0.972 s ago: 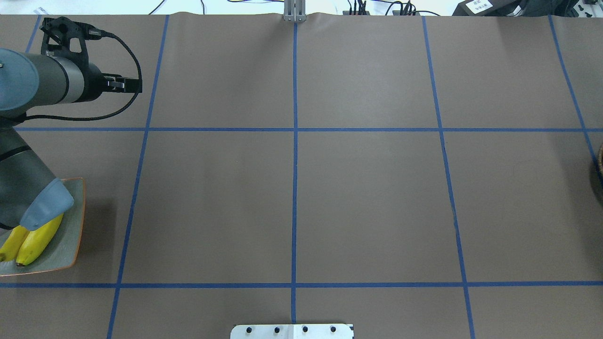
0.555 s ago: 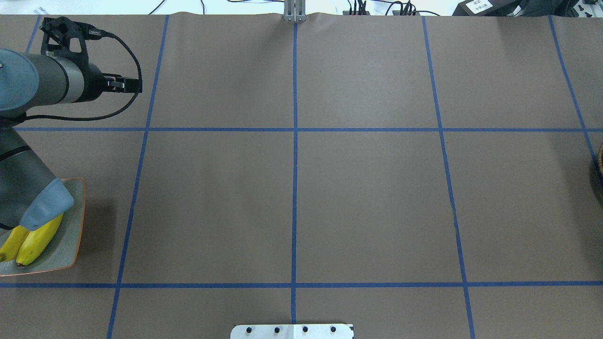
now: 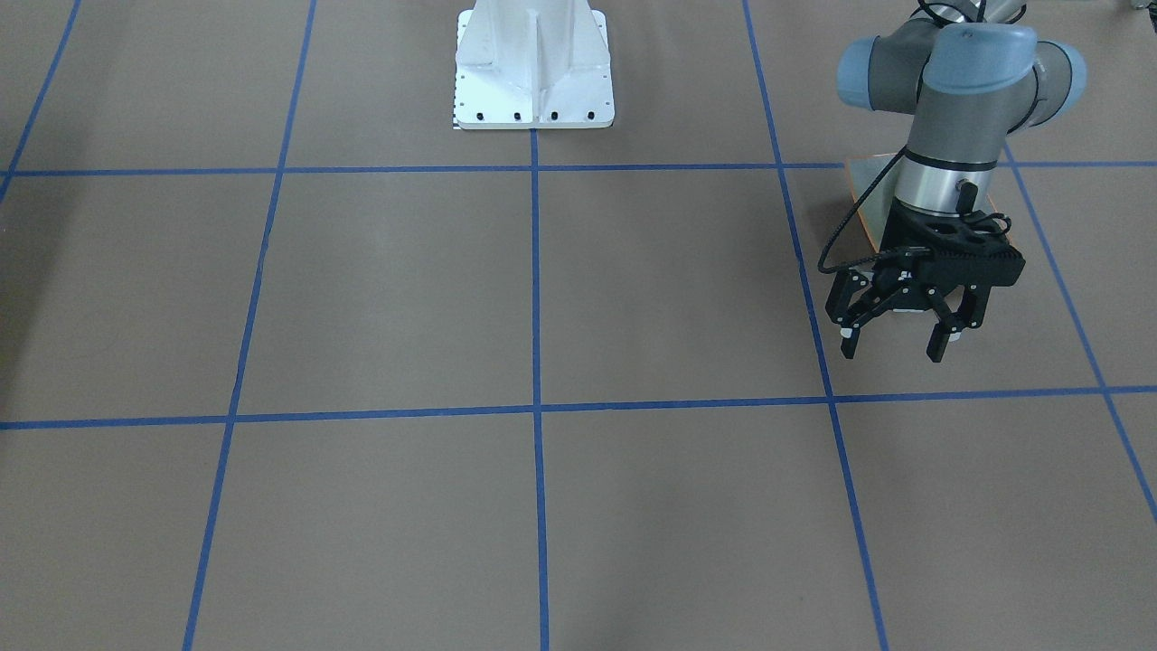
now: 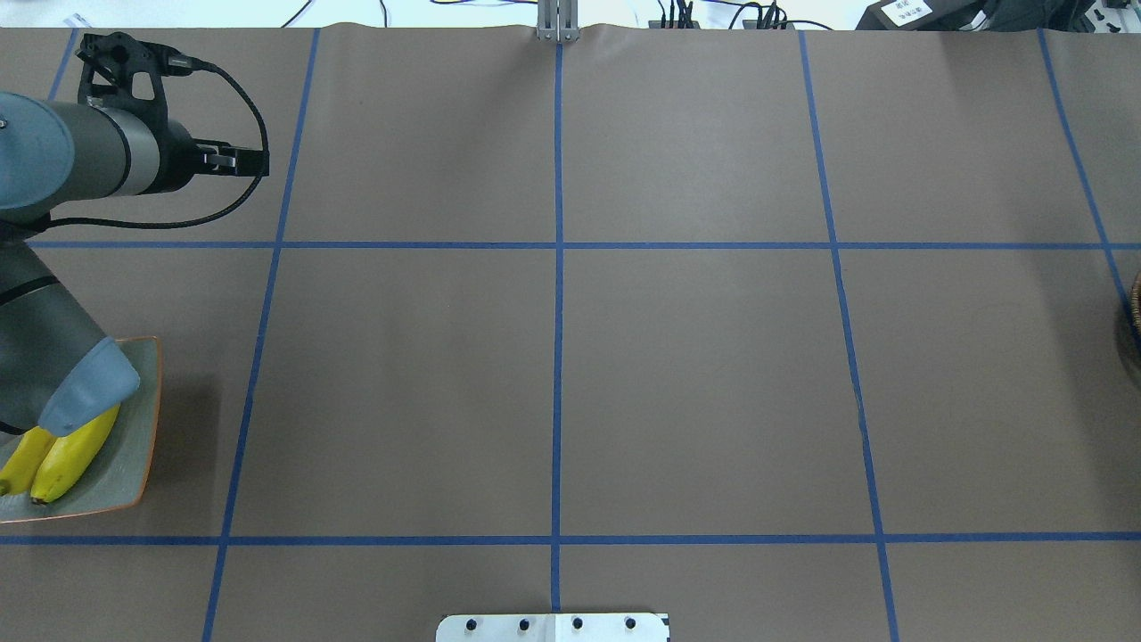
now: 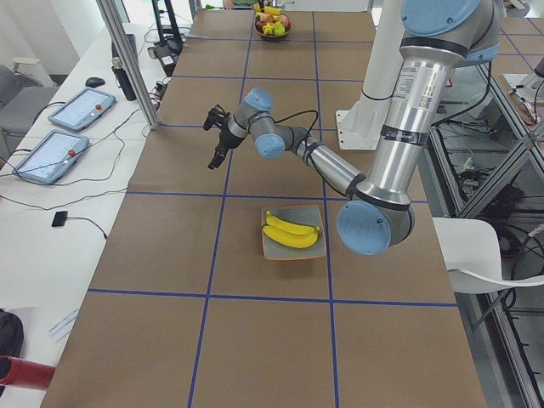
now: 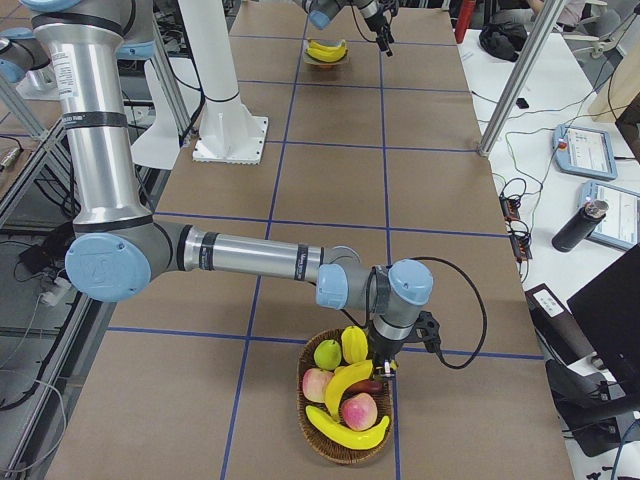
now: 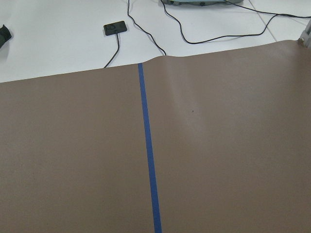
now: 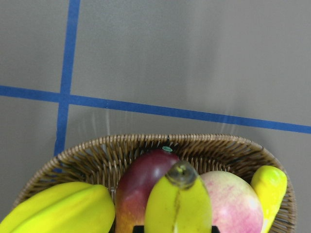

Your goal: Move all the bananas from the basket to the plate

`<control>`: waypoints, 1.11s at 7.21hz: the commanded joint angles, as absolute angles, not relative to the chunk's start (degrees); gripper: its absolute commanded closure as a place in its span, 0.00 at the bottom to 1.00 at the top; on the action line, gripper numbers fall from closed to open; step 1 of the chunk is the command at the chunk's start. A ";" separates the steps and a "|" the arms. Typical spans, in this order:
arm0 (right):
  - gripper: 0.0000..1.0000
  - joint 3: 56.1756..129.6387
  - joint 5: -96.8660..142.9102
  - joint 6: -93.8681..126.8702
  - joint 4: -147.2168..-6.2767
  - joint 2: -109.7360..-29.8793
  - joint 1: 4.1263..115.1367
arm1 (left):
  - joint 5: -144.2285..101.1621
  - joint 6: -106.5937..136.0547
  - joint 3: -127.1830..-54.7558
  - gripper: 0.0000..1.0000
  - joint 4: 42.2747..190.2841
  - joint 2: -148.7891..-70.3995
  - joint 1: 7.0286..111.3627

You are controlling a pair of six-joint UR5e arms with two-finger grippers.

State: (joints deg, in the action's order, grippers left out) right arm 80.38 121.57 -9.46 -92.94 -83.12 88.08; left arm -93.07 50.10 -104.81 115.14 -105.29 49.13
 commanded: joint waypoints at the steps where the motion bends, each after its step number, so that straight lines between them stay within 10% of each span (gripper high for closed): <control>1: 1.00 89.08 121.12 -12.39 -103.67 -82.88 90.26 | -93.08 50.10 -104.77 0.01 115.14 -105.29 49.13; 8: 1.00 94.12 137.72 26.61 -107.76 -65.24 84.77 | -93.25 67.63 -97.66 0.01 127.33 -112.39 48.26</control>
